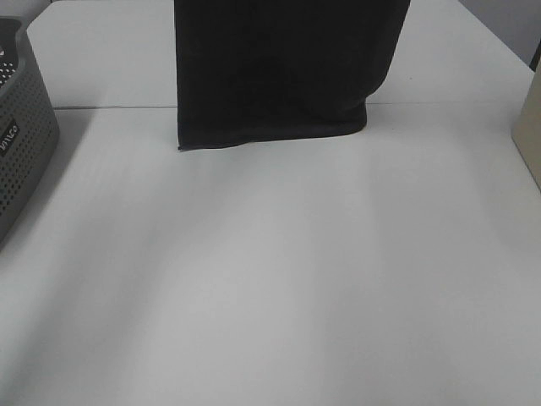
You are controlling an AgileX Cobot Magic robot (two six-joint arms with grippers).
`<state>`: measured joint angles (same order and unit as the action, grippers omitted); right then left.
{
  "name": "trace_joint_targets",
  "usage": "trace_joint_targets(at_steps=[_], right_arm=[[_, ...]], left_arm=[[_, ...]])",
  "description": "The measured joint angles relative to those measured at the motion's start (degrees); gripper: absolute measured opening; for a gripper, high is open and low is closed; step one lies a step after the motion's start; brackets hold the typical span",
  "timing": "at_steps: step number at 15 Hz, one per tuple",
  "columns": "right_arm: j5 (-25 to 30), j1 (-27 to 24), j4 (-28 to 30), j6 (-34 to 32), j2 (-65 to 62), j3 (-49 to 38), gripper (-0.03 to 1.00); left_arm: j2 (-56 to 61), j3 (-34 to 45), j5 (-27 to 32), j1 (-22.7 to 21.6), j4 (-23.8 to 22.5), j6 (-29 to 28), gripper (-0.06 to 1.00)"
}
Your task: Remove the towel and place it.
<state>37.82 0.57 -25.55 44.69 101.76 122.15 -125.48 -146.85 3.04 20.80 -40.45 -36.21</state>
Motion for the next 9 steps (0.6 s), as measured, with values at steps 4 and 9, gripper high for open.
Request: trace_joint_targets(at_steps=[4, 9], right_arm=[[14.4, -0.3, 3.9, -0.7, -4.8, 0.0, 0.01], [27.2, -0.9, 8.7, -3.6, -10.7, -6.6, 0.01]], left_arm=[[8.7, 8.8, 20.1, 4.0, 17.4, 18.6, 0.0], [26.0, 36.3, 24.1, 4.4, 43.8, 44.7, 0.0]])
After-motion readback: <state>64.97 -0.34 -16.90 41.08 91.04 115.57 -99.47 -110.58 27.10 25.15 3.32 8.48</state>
